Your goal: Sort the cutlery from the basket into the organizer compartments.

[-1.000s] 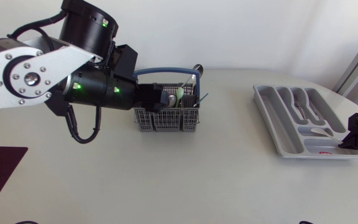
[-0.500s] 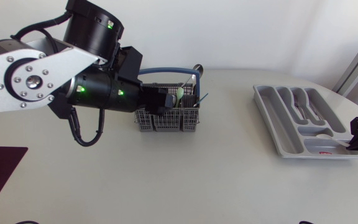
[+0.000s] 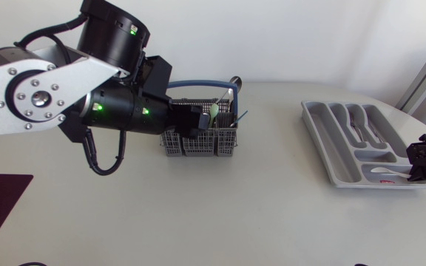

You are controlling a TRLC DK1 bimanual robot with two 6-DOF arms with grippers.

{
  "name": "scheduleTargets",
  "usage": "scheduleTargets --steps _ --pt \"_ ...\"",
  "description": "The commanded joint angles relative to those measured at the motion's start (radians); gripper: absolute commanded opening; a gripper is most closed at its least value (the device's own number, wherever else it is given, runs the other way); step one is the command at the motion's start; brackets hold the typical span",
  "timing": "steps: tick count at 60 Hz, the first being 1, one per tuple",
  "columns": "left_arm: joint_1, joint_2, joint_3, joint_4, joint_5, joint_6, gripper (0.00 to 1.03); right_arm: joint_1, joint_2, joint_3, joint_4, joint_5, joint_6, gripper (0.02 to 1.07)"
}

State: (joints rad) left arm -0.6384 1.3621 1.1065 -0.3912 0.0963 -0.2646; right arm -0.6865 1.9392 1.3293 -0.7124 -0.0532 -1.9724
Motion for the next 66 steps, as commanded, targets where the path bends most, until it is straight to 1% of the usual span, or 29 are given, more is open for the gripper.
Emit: scheduleTargets --steps 1,6,9,11,16,23,26,29,33,35,37,49,54,59,66 --pt "-0.012 -0.008 -0.019 0.005 -0.004 0.004 0.69 0.013 0.037 0.030 -0.022 0.013 -0.042 0.10" --pt "-0.017 -0.006 -0.017 0.005 -0.004 0.002 0.69 0.019 0.049 0.045 -0.024 0.015 -0.048 0.10" --pt "-0.018 -0.004 -0.017 0.005 -0.004 0.002 0.69 0.022 0.055 0.051 -0.024 0.018 -0.043 0.17" --pt "-0.020 -0.004 -0.016 0.005 -0.004 0.002 0.69 0.024 0.060 0.051 -0.024 0.019 -0.042 0.19" --pt "-0.020 -0.006 -0.017 0.005 -0.004 0.002 0.69 0.024 0.064 0.048 -0.021 0.021 -0.037 0.29" --pt "-0.018 -0.006 -0.022 0.005 -0.006 0.004 0.69 0.024 0.069 0.048 -0.001 0.019 -0.028 0.30" --pt "-0.018 -0.006 -0.022 0.005 -0.006 0.004 0.69 0.022 0.066 0.050 0.007 0.010 -0.023 0.37" --pt "-0.018 -0.006 -0.020 0.005 -0.006 0.004 0.69 0.022 0.060 0.053 0.011 -0.004 -0.017 0.40" --pt "-0.018 -0.011 -0.020 0.005 -0.006 0.004 0.69 0.019 0.047 0.056 0.011 -0.019 -0.006 0.41" --pt "-0.018 -0.012 -0.022 0.005 -0.006 0.004 0.69 0.018 0.038 0.057 0.011 -0.025 -0.003 0.46" --pt "-0.017 -0.014 -0.022 0.005 -0.006 0.004 0.69 0.016 0.023 0.057 0.011 -0.040 0.007 0.50" --pt "0.002 -0.069 -0.051 0.005 -0.006 0.016 0.69 0.016 -0.103 0.031 -0.010 -0.157 0.087 0.62" --pt "0.026 -0.101 -0.066 0.005 -0.006 0.019 0.69 0.033 -0.190 -0.036 -0.013 -0.214 0.122 0.62" --pt "0.057 -0.127 -0.082 0.005 -0.006 0.033 0.69 0.070 -0.273 -0.087 -0.029 -0.274 0.211 0.62" --pt "0.114 -0.152 -0.111 0.005 -0.004 0.050 0.69 0.154 -0.364 -0.154 -0.029 -0.326 0.372 0.62"
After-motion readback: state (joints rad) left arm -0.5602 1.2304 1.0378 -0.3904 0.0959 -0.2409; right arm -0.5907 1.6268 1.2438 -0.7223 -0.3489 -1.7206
